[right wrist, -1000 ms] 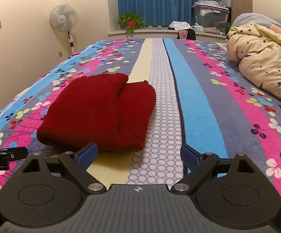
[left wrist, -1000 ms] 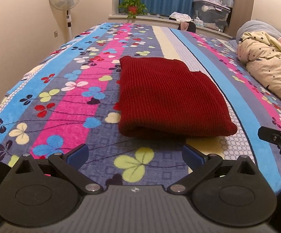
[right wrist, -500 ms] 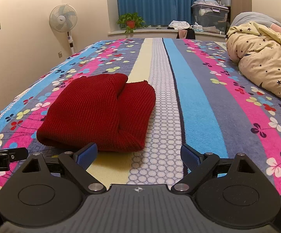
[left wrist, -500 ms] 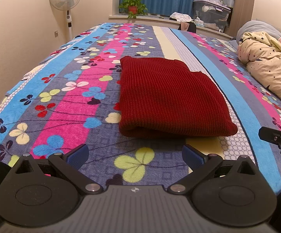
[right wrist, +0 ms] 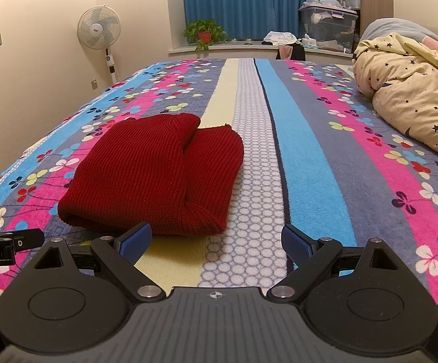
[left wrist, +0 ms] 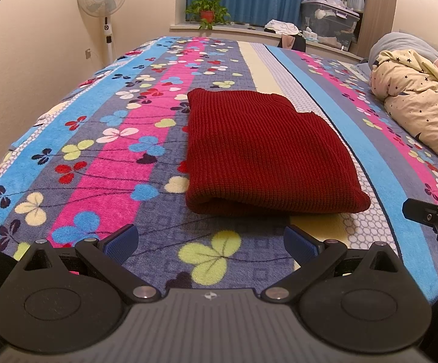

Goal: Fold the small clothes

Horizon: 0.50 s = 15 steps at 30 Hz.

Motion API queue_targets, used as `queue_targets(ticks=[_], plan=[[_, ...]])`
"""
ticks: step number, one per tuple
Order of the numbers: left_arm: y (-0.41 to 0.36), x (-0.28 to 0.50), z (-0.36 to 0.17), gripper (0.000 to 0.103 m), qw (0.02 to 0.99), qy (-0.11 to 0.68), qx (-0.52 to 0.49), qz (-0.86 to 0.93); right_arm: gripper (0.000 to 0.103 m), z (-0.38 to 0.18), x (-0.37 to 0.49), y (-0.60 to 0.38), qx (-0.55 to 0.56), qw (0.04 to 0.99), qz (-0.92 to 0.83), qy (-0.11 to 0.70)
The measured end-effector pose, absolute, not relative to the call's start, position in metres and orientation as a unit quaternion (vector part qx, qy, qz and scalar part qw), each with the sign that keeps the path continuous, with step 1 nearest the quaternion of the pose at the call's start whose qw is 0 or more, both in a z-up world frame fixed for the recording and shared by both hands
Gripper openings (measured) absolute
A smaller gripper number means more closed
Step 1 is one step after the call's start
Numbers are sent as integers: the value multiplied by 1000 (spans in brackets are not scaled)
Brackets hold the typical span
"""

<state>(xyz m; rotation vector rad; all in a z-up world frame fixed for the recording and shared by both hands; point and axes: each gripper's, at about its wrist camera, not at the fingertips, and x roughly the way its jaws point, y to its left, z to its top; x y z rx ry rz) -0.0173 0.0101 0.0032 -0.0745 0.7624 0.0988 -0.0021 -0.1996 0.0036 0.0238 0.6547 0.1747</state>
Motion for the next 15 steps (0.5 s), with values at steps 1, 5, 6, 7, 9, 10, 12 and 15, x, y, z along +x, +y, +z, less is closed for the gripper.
queue_targets(ticks=[1,5,6,7,9,10,12,15], plan=[[10,-17,3,102,926,372,-36,48,93,4,-2,-200,12,943,86,321],[10,-17,4,102,927,371,-36,48,93,4,-2,-199,12,943,86,322],[10,-17,4,102,927,371,-35,48,93,4,-2,-199,12,943,85,321],[10,-16,4,102,927,371,-35,48,93,4,-2,-199,12,943,86,322],[10,-17,4,102,927,371,-36,48,93,4,-3,-198,12,943,86,322],[10,-16,4,102,927,371,-35,48,93,4,-3,-199,12,943,86,322],[10,-16,4,102,927,371,-35,48,93,4,-3,-199,12,943,86,322],[10,-16,4,102,927,371,-35,48,93,4,-3,-198,13,943,86,322]])
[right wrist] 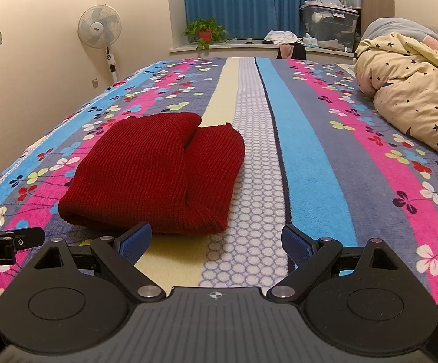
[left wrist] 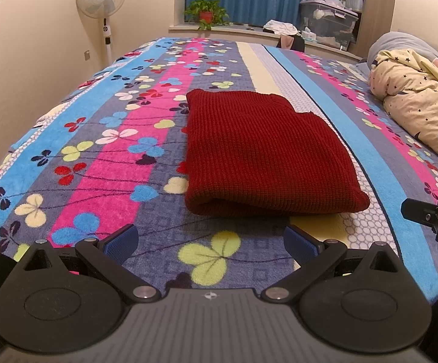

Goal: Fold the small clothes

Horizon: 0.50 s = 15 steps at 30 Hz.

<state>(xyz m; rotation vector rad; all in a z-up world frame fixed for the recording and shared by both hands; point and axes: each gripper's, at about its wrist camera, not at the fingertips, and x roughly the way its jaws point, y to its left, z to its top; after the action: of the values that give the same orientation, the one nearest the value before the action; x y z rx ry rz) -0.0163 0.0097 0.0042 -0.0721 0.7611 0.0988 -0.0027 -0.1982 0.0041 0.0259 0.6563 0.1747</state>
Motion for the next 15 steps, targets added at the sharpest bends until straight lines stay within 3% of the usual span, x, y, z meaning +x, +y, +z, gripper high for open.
queue_targets(ticks=[15], plan=[[9,-16,5,102,927,369,-34,49,93,5,-3,-199,12,943,86,322]])
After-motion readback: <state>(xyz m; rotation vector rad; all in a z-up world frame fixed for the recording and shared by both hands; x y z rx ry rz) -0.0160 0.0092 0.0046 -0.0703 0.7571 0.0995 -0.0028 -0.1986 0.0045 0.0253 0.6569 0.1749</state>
